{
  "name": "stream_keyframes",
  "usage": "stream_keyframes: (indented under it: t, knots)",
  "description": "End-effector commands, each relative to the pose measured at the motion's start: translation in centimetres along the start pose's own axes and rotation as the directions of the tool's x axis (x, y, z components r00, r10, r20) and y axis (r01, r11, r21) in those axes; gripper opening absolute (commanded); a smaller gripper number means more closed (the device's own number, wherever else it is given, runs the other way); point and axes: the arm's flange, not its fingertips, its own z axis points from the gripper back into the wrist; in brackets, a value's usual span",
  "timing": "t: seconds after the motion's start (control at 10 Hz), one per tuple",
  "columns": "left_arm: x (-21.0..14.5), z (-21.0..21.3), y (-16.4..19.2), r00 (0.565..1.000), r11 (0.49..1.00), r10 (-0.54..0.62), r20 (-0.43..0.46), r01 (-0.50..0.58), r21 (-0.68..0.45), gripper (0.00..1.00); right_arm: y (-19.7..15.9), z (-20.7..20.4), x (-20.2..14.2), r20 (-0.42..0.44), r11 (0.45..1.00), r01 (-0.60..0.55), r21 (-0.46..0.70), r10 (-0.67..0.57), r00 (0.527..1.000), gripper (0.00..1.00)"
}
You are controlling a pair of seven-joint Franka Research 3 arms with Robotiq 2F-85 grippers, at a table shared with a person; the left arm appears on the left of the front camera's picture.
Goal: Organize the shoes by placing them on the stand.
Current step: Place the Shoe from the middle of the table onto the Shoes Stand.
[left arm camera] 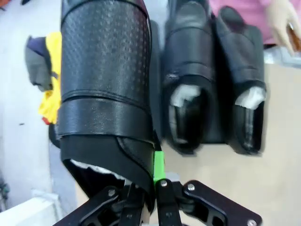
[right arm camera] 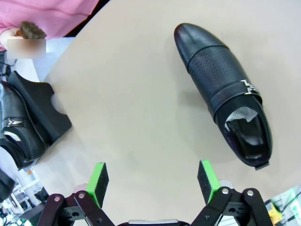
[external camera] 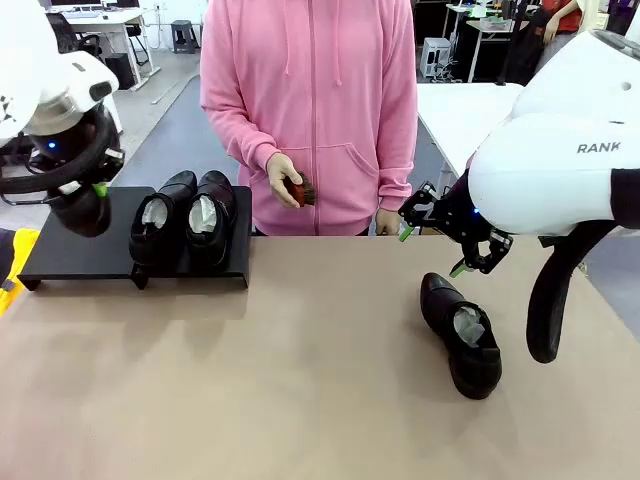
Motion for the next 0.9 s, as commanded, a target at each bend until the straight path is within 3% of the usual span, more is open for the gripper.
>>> stream_keyframes:
  t: [0.0,0.4,0.8]
  knots:
    - [1.5,-2.0,1.2,1.0,0.997,0.027,0.003,-0.027,0.07,0.0,0.1,0.1,0.3,-0.006,1.0,-0.018,0.013,0.018,1.0,1.0]
    - [2.4,-5.9,4.0,0.998,0.98,-0.059,-0.034,0.064,0.188,0.0,0.1,0.1,0.3,-0.006,1.0,-0.018,0.013,0.018,1.0,1.0]
    - [1.7,-7.3,4.4,0.995,0.982,-0.075,-0.062,0.085,0.166,0.0,0.1,0.1,0.3,-0.006,1.0,-0.018,0.013,0.018,1.0,1.0]
